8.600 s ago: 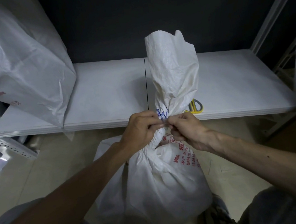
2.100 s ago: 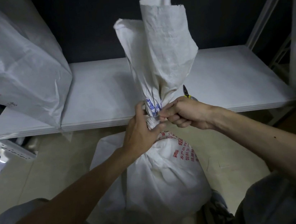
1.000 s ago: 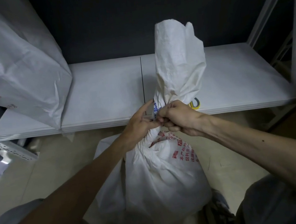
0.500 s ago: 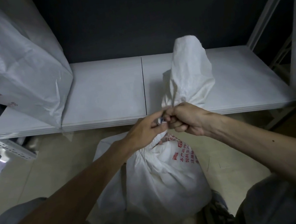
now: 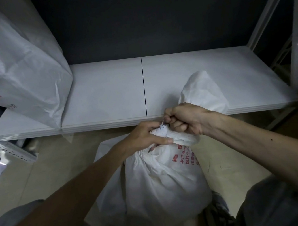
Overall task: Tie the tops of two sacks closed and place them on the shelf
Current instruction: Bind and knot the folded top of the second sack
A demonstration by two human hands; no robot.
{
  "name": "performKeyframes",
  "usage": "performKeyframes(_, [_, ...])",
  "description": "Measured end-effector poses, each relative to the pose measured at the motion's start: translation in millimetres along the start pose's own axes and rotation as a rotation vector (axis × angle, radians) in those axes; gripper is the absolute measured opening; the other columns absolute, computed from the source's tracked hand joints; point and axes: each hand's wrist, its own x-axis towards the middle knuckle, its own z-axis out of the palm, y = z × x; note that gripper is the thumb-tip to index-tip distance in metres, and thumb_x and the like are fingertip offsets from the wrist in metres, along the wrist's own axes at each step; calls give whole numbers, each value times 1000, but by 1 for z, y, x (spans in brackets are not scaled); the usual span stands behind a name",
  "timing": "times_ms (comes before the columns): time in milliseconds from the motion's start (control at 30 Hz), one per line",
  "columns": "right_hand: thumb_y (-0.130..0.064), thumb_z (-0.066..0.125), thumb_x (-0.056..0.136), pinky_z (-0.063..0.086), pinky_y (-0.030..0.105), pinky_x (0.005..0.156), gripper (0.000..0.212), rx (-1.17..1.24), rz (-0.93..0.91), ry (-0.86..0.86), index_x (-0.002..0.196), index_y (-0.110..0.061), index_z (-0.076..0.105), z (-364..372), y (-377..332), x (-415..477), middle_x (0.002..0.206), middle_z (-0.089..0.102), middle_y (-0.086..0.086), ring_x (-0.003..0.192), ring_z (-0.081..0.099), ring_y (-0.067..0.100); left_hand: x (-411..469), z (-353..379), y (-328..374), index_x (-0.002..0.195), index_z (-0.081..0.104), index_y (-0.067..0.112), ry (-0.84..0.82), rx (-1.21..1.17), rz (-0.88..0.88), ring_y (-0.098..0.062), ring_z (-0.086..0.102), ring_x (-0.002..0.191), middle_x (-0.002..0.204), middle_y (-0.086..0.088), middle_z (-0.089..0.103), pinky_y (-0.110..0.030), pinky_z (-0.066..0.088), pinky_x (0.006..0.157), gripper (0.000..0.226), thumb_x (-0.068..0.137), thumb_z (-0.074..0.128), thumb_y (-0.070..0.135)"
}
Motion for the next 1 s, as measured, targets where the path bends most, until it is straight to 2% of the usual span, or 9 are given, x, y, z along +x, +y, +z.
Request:
performKeyframes(133, [2, 37, 89, 12, 15, 25, 33, 42, 27, 16, 59, -9, 41, 3, -4, 7, 40, 27, -3, 28, 15, 4, 2, 3, -1, 50, 59, 24, 43, -5, -19, -17, 45, 49, 48, 4, 50, -18, 34, 45, 37, 76, 85, 19])
performKeyframes(233, [2, 37, 89, 12, 14, 24, 32, 57, 65, -4, 59, -9, 41, 1, -4, 11, 41, 24, -3, 27, 14, 4, -1, 6, 0, 63, 59, -1, 31, -46, -45, -15, 45, 41, 48, -5, 52, -23, 35, 44, 41, 80, 81, 29])
performKeyframes(333, [2, 37, 89, 12, 12, 26, 31, 20, 66, -10, 60, -8, 41, 3, -2, 9, 48, 24, -2, 28, 15, 4, -1, 8, -2, 58, 58, 1, 49, -66, -99, -20, 44, 44, 51, -11, 49, -26, 32, 47, 45, 76, 84, 32])
performKeyframes(433, [0, 44, 89, 13, 13, 31, 27, -116, -54, 12, 63, -8, 46, 6, 0, 5, 57, 25, 1, 33, 17, 8, 1, 9, -2, 68, 56, -14, 70, -67, -137, -22, 44, 45, 54, -16, 50, -24, 32, 46, 53, 72, 87, 29])
performKeyframes(567, [-25, 54, 98, 22, 19, 35, 30, -330, -187, -50, 72, -11, 54, -2, -6, -5, 56, 37, -1, 42, 27, 9, 4, 4, -5, 66, 69, 3, 77, -58, -168, -25, 45, 53, 56, -15, 52, -23, 34, 44, 28, 69, 88, 24])
performKeyframes(633, [-36, 58, 96, 32, 22, 43, 32, -404, -261, -90, 80, -9, 56, -11, -6, -7, 63, 47, 1, 50, 39, 12, 5, 4, -6, 66, 71, 6, 79, -60, -172, -26, 45, 54, 57, -15, 51, -23, 34, 45, 25, 68, 88, 23])
performKeyframes(733, [-39, 69, 87, 50, 29, 70, 35, -648, -395, -26, 96, -5, 63, -24, 0, -2, 80, 64, 6, 71, 58, 13, 9, 0, -7, 58, 63, 5, 104, -70, -174, -21, 44, 45, 50, -11, 50, -23, 34, 46, 32, 69, 88, 21])
performKeyframes(900, [-69, 57, 81, 36, 33, 105, 50, -1288, -233, -61, 116, -34, 63, -38, 4, -1, 117, 65, -9, 114, 54, 12, 13, -9, -5, 77, 59, -18, 28, -80, -174, -16, 42, 43, 52, -12, 48, -21, 34, 46, 53, 71, 86, 28])
performKeyframes(1000, [-73, 47, 83, 27, 34, 108, 58, -1353, -173, -43, 129, -38, 55, -39, 5, 1, 127, 59, -6, 125, 45, 20, 17, -12, -6, 80, 58, -18, 12, -72, -171, -18, 44, 44, 53, -13, 49, -22, 34, 47, 52, 73, 84, 27])
